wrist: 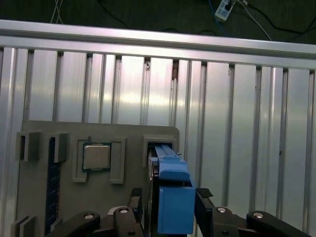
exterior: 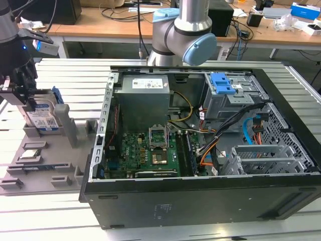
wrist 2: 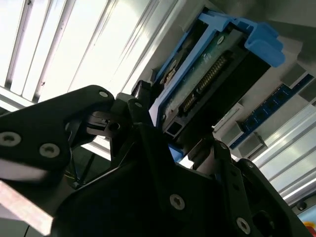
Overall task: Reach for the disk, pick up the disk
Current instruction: 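Pick up the disk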
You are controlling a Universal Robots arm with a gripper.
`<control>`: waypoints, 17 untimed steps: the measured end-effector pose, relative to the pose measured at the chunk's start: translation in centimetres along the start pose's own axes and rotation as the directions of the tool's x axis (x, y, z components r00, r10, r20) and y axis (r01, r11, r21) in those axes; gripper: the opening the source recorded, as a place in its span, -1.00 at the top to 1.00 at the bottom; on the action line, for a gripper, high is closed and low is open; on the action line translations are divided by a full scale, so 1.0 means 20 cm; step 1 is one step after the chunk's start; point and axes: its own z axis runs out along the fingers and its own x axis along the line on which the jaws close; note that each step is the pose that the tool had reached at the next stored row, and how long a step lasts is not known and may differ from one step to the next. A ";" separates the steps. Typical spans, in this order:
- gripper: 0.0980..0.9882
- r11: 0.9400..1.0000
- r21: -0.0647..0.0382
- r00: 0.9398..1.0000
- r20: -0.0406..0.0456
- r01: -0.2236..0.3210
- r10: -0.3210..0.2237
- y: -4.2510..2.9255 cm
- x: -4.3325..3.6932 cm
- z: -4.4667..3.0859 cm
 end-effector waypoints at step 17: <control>0.40 1.000 0.000 1.000 -0.003 0.000 0.000 0.000 0.000 0.000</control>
